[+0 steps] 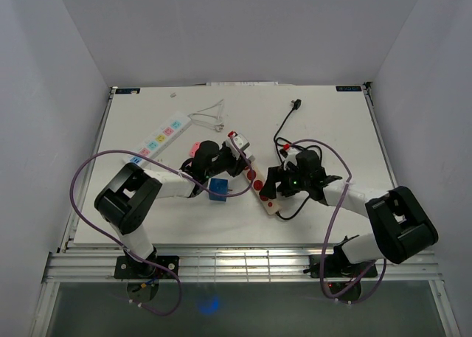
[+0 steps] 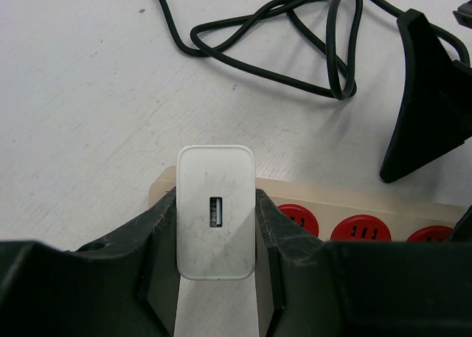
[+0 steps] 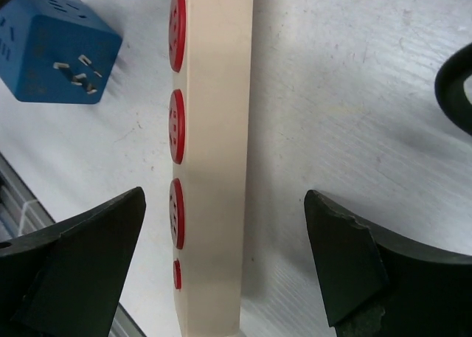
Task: Insert the plug
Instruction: Insert the plug into the socket.
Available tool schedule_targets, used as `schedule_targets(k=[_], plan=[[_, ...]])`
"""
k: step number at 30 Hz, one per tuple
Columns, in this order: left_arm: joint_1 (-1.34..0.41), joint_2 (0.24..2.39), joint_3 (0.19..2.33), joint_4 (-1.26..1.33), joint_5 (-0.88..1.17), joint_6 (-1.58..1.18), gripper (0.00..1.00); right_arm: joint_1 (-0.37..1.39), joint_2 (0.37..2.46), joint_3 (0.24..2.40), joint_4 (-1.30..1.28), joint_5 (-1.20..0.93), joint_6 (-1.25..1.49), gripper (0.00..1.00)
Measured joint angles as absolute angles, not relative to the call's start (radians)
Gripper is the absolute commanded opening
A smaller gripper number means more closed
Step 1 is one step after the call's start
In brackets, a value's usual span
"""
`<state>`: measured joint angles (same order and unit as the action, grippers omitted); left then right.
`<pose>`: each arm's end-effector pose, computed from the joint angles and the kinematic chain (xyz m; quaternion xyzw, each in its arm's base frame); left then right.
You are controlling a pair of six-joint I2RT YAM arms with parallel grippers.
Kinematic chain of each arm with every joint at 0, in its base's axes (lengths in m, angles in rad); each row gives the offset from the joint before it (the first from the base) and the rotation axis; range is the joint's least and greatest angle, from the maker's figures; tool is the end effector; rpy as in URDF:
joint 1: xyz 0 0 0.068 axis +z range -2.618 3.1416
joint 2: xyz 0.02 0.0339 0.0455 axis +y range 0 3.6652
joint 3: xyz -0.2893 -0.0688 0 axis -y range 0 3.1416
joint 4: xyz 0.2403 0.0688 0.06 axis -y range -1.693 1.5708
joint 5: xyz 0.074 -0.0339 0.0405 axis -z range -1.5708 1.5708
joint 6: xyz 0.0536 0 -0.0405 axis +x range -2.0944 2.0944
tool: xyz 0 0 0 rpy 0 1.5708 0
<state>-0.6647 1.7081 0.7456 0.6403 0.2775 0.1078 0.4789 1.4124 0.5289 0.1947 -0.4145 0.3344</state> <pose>0.2784 -0.2369 0.1974 0.3776 0.7139 -0.2670 0.5258 0.2281 0.1427 0.1733 -0.1515 0.8763 0.3361 0.3100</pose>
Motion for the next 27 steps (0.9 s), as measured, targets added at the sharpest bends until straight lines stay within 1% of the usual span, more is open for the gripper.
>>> schedule_targets(k=[7,12,16,19,22,27], plan=[[-0.662,1.718,0.745,0.66,0.289,0.094,0.0,0.617,1.355,0.529,0.119,-0.195,0.282,0.91],[-0.662,1.728,0.745,0.675,0.3,0.085,0.0,0.772,1.356,0.574,0.043,0.064,0.261,0.86],[-0.663,1.733,0.745,0.662,0.308,0.076,0.0,0.838,1.351,0.6,0.009,0.219,0.258,0.84],[-0.662,1.745,0.745,0.657,0.31,0.07,0.0,0.847,1.328,0.599,-0.012,0.289,0.256,0.81],[-0.662,1.746,0.746,0.658,0.311,0.068,0.0,0.854,1.313,0.599,-0.012,0.333,0.253,0.8],[-0.662,1.751,0.759,0.644,0.311,0.066,0.0,0.854,1.356,0.632,-0.024,0.358,0.257,0.79]])
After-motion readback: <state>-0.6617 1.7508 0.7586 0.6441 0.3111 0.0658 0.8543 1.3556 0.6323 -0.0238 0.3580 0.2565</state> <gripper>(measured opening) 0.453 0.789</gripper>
